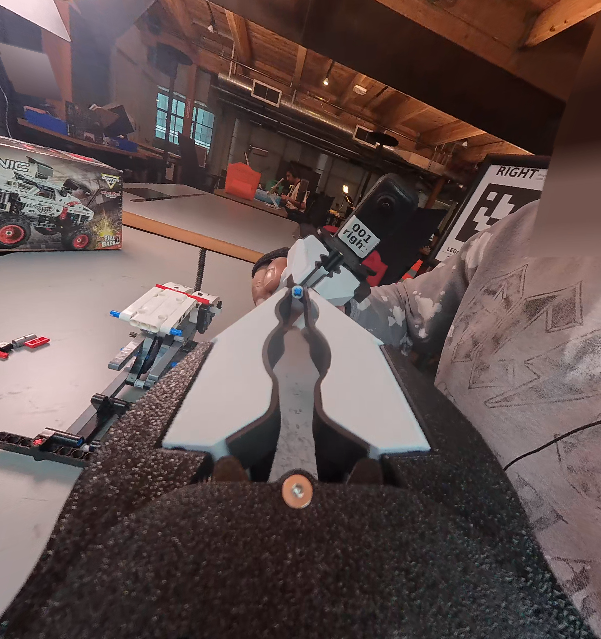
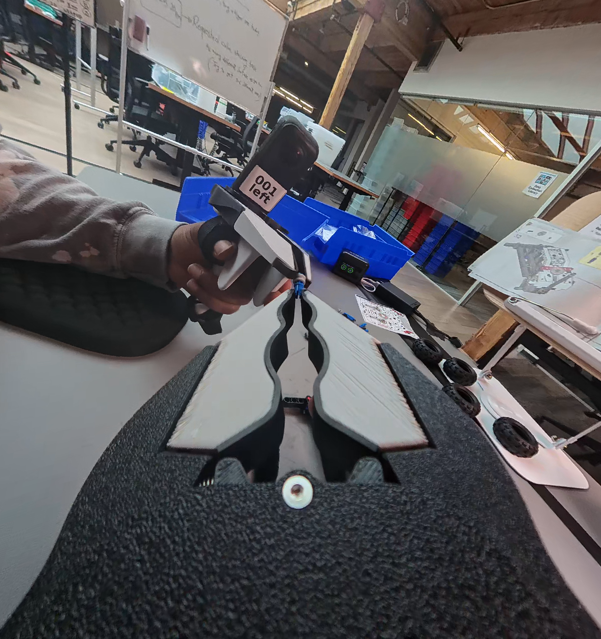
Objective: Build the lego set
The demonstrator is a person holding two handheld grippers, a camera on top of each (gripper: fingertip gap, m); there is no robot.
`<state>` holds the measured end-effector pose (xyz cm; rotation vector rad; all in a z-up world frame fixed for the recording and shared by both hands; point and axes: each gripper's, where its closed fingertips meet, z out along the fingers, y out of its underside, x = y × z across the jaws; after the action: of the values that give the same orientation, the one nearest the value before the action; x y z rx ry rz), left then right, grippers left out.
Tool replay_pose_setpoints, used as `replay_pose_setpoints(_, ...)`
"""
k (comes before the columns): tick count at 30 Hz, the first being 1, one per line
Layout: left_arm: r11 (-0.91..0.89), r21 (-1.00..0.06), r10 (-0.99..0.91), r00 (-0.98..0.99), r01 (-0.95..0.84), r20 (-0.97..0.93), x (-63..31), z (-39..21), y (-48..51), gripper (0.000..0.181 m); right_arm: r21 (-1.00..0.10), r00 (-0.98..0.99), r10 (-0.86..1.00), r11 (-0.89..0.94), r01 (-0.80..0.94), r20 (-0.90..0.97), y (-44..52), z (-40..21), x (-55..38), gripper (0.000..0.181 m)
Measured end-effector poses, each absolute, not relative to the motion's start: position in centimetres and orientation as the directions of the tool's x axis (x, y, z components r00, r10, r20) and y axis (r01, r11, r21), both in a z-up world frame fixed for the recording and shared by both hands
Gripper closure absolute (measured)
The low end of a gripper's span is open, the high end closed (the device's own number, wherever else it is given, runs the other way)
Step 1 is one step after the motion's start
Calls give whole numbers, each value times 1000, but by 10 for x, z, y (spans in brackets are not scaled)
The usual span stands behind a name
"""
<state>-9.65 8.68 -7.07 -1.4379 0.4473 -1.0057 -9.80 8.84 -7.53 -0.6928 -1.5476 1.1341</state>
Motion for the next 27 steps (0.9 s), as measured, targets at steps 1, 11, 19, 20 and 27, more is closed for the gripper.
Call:
replay_pose_setpoints(1, -160, -941, -783, 543, 297, 304, -96, -70, 87, 175, -920, -287, 874, 370, -126, 391, 88, -74, -97, 179)
replay_pose_setpoints(11, -147, -952, -786, 552, 269, 277, -93, -69, 85, 175, -925, -306, 873, 357, -132, 380, 84, -77, -97, 179)
replay_pose_setpoints(19, -131, -908, -810, 486, 398, 330, -96, -53, 81, 176, -923, -275, 882, 347, -168, 382, 83, -67, -100, 168)
replay_pose_setpoints(20, -130, -903, -813, 478, 408, 333, -96, -51, 80, 176, -922, -270, 883, 350, -166, 384, 83, -67, -100, 166)
replay_pose_setpoints(27, -139, -910, -814, 477, 391, 330, -94, -54, 79, 175, -911, -247, 879, 370, -183, 407, 82, -62, -100, 177)
